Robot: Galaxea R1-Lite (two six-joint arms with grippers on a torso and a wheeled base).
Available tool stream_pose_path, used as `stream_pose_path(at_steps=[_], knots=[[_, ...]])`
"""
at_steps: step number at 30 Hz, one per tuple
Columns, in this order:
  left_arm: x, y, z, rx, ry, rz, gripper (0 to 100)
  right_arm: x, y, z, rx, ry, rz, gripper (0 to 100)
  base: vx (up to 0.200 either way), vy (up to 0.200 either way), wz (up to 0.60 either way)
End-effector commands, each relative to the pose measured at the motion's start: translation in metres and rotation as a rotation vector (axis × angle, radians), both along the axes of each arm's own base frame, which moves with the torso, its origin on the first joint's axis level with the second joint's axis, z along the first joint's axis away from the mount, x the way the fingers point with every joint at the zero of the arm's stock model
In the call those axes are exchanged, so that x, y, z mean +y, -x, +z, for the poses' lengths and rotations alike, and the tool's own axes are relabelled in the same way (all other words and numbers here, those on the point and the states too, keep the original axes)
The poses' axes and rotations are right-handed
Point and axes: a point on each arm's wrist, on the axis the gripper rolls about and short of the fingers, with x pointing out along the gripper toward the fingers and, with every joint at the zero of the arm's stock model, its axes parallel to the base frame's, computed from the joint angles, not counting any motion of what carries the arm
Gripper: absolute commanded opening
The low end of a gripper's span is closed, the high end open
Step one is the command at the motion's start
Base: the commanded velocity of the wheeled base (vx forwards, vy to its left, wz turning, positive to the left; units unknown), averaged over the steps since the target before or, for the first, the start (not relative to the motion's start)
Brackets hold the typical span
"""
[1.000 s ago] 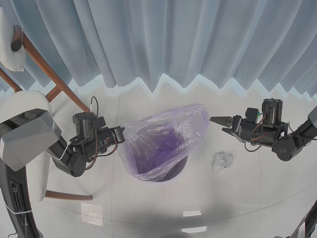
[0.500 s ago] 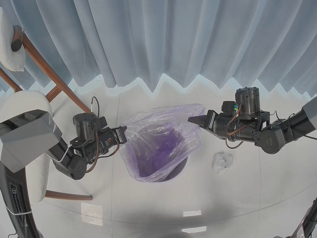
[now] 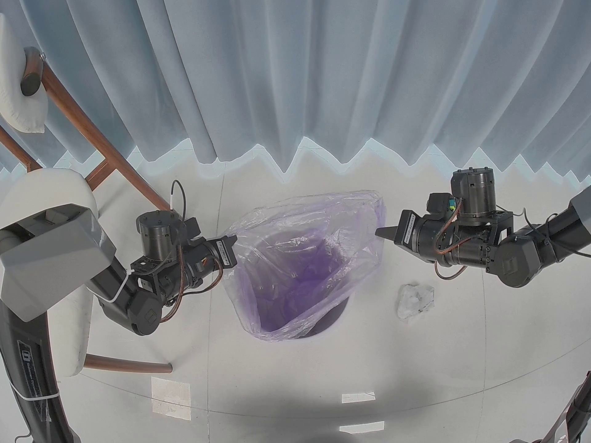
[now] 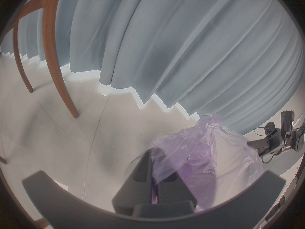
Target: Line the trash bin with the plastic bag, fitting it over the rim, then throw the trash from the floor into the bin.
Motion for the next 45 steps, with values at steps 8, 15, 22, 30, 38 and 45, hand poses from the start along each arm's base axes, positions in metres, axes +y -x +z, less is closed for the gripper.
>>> stream_pose_path(at_steps=[8, 15, 22, 30, 38, 45], knots=[[0.021, 0.011, -0.018, 0.078, -0.042, 0.073, 0, -0.01, 0.028, -0.042, 0.09, 0.069, -0.007, 0, 0.0, 0.0, 0.0], [0.034, 0.043, -0.025, 0.163, -0.077, 0.073, 0, -0.006, 0.057, -0.077, 0.144, 0.088, 0.038, 0, 0.0, 0.0, 0.0], [0.041, 0.057, -0.042, 0.154, -0.143, 0.07, 0, 0.012, 0.067, -0.112, 0.197, 0.089, 0.085, 0, 0.0, 0.0, 0.0], [0.05, 0.046, -0.075, 0.14, -0.18, 0.084, 0, 0.012, 0.06, -0.142, 0.23, 0.119, 0.066, 0, 0.0, 0.0, 0.0], [0.045, 0.041, -0.082, 0.042, -0.159, 0.041, 0, 0.008, 0.05, -0.146, 0.177, 0.103, 0.02, 0, 0.0, 0.0, 0.0], [0.042, 0.058, -0.085, 0.08, -0.146, -0.054, 0, 0.005, 0.063, -0.153, 0.204, 0.132, 0.013, 0, 0.0, 0.0, 0.0]])
